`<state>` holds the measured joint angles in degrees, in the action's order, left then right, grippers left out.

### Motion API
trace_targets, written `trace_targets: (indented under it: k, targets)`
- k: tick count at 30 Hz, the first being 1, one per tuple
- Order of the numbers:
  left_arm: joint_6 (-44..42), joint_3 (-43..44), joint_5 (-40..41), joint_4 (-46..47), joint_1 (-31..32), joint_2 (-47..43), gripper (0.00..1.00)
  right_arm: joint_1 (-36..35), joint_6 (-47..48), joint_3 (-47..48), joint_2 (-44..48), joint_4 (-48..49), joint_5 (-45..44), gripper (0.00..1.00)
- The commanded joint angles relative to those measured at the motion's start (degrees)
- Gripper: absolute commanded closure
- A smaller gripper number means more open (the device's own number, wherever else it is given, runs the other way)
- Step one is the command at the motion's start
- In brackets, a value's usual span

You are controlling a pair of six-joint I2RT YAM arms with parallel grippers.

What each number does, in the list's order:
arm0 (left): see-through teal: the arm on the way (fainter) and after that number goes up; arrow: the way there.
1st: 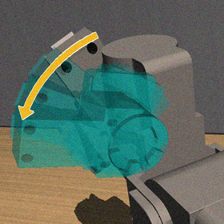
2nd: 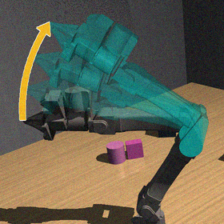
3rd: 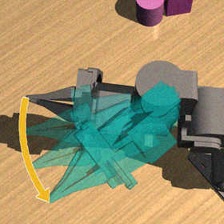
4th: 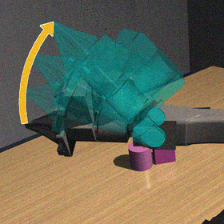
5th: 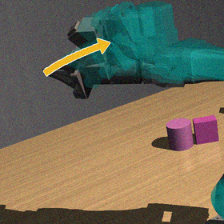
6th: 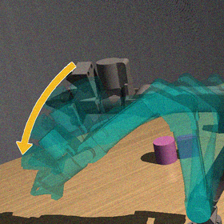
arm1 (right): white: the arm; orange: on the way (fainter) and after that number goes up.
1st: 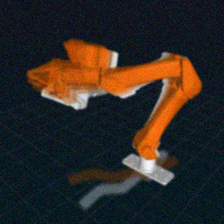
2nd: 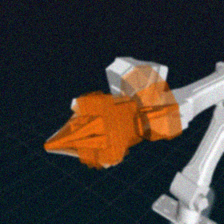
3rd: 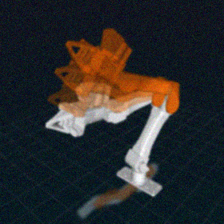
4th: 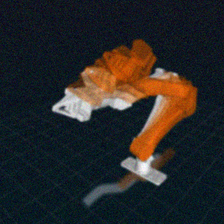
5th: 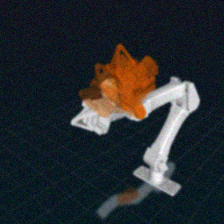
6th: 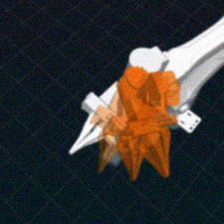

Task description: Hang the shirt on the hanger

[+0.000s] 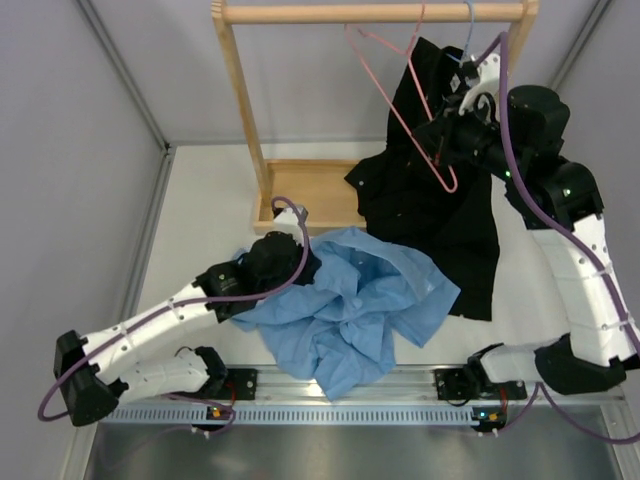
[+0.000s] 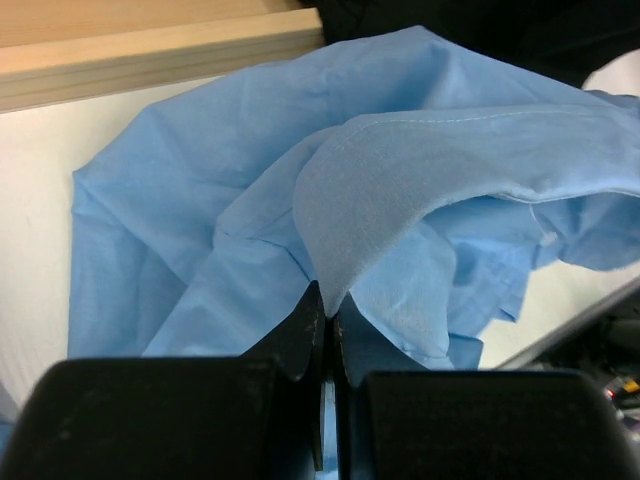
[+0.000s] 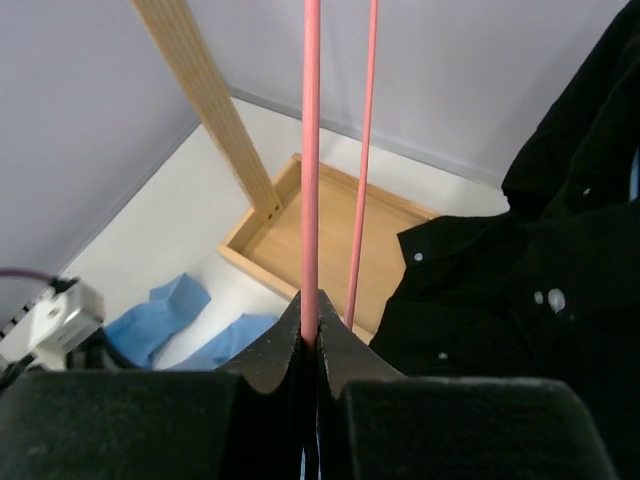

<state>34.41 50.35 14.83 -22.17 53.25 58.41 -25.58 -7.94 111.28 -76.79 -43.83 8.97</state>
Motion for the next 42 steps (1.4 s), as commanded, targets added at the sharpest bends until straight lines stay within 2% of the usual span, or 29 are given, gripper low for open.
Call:
trace_targets:
  k: [1, 5, 7, 9, 10, 13, 17, 26, 40, 42]
  targets:
    - [1.0, 4.1, 4.2, 2.8, -1.0, 4.9, 1.0, 0.5, 1.4, -10.0, 6.3, 0.0, 5.4, 1.0]
    - [1.3, 6.4, 3.9, 2.9, -2.7, 9.3, 1.0, 0.5, 0.9, -24.5, 20.8, -0.2, 13.8, 1.0]
    - [0.9, 7.6, 3.3, 3.9, -3.6, 11.5, 1.0, 0.5, -0.2, -34.7, 26.1, 2.9, 18.7, 1.0]
    - [0.5, 8.8, 2.4, 3.9, -5.8, 13.5, 1.0, 0.5, -2.1, -40.4, 33.1, 6.0, 24.7, 1.0]
    - [0.2, 9.8, 0.7, 3.9, -6.6, 15.3, 1.0, 0.5, -2.7, -44.3, 34.8, 6.1, 25.3, 1.0]
    - [0.7, 11.2, -2.4, 4.3, -9.7, 17.6, 1.0, 0.5, -2.8, -48.0, 40.5, 3.4, 24.3, 1.0]
    - [0.7, 12.5, -5.8, 4.4, -13.3, 19.2, 1.0, 0.4, -0.4, -49.0, 42.7, -2.6, 21.5, 1.0]
    - [0.1, 16.1, -8.8, 4.4, -15.7, 20.6, 1.0, 0.4, -0.1, -50.1, 46.2, -9.2, 17.8, 1.0]
    - [0.0, 20.8, -13.4, 4.5, -16.8, 22.8, 1.0, 0.4, -0.1, -53.1, 46.4, -10.5, 17.6, 1.0]
    - [-0.7, 20.8, -16.7, 4.4, -16.8, 22.0, 1.0, 0.5, -0.2, -53.4, 46.0, -10.0, 16.4, 1.0]
